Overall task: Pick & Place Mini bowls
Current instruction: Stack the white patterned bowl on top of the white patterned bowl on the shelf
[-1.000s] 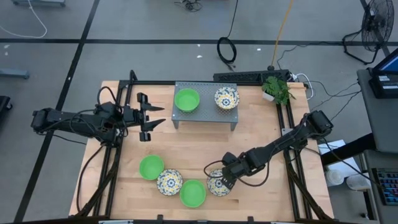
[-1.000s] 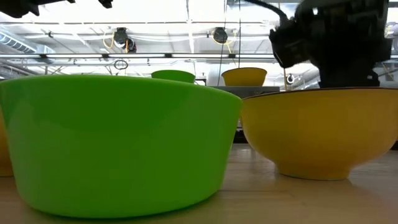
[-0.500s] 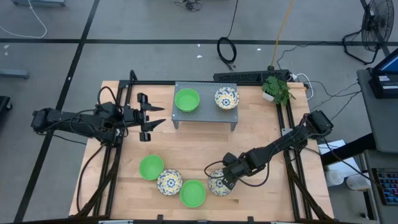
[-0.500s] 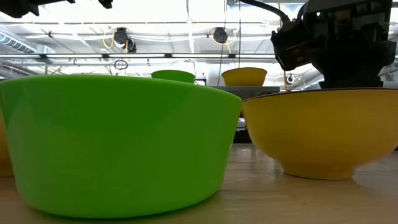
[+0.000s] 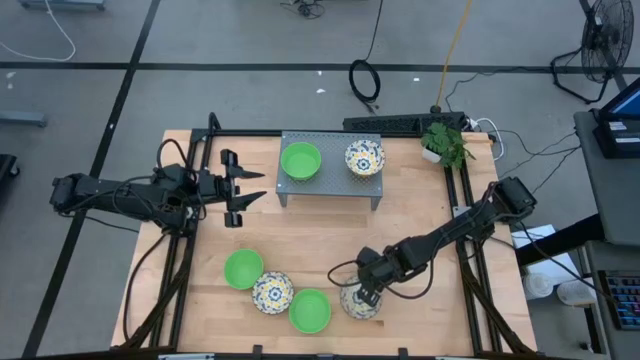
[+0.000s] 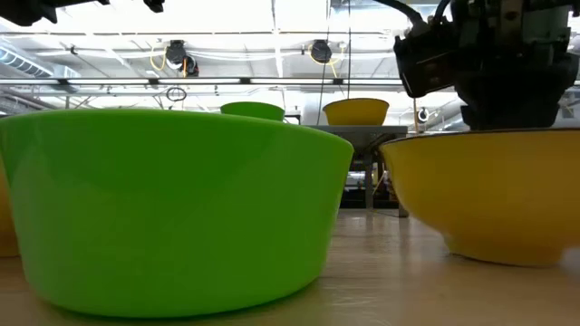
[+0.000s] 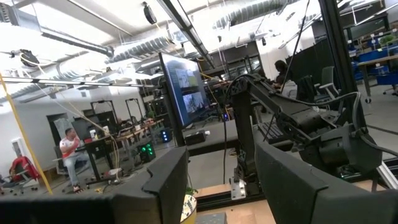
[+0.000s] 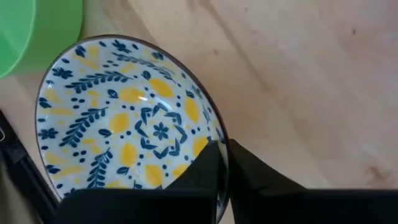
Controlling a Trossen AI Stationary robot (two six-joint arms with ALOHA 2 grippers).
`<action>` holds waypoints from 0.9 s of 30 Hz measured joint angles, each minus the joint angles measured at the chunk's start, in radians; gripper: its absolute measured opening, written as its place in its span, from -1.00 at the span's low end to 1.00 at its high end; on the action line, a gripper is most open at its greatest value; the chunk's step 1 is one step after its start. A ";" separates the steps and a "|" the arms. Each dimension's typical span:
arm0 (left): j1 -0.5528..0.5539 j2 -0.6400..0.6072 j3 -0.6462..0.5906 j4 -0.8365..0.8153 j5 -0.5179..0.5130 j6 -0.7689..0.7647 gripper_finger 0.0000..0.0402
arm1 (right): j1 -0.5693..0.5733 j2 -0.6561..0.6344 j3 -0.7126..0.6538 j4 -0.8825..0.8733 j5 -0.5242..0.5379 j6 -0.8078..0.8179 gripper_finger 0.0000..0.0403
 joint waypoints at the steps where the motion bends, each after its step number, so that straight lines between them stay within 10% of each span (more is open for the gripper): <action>1: 0.000 0.000 0.000 0.000 0.000 0.000 -0.05 | 0.000 0.000 0.000 -0.001 -0.001 -0.001 -0.95; 27: 0.000 0.000 0.000 0.000 0.000 0.002 -0.05 | -0.008 -0.275 -0.002 -0.031 0.210 -0.029 -0.99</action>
